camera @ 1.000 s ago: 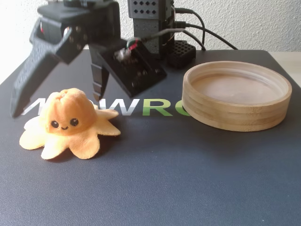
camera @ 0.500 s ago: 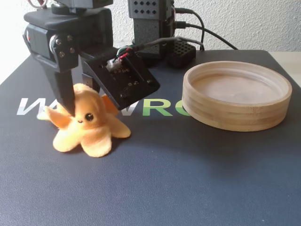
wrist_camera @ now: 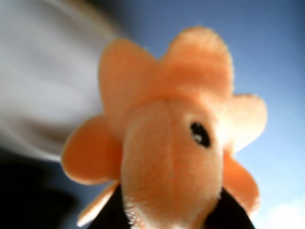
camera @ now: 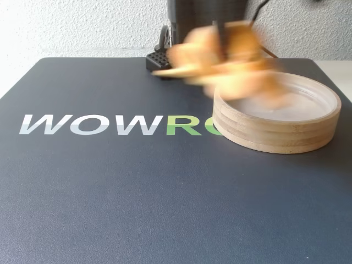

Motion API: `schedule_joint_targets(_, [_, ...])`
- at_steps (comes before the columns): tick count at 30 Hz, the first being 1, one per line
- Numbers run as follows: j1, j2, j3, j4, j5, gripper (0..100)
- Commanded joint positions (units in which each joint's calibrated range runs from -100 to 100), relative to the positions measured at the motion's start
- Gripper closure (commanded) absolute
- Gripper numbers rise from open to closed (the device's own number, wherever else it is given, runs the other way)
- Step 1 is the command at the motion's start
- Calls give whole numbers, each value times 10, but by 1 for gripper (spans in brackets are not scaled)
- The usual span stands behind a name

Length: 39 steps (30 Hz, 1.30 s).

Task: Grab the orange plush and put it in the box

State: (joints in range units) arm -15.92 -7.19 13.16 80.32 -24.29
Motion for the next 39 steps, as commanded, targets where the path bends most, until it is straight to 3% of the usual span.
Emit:
schedule_joint_targets(1, [-95, -39, 5, 8, -52, 97])
schedule_joint_targets(10, [-203, -39, 23, 12, -95, 97])
schedule_joint_targets(20, [-204, -107, 112, 14, -90, 96])
schedule_joint_targets(27, [-203, -188, 219, -54, -67, 96])
schedule_joint_targets(30, [-194, -205, 227, -56, -66, 87])
schedule_joint_targets(36, [-194, -215, 233, -53, -68, 57])
schedule_joint_targets(39, [-193, -213, 237, -53, -70, 50])
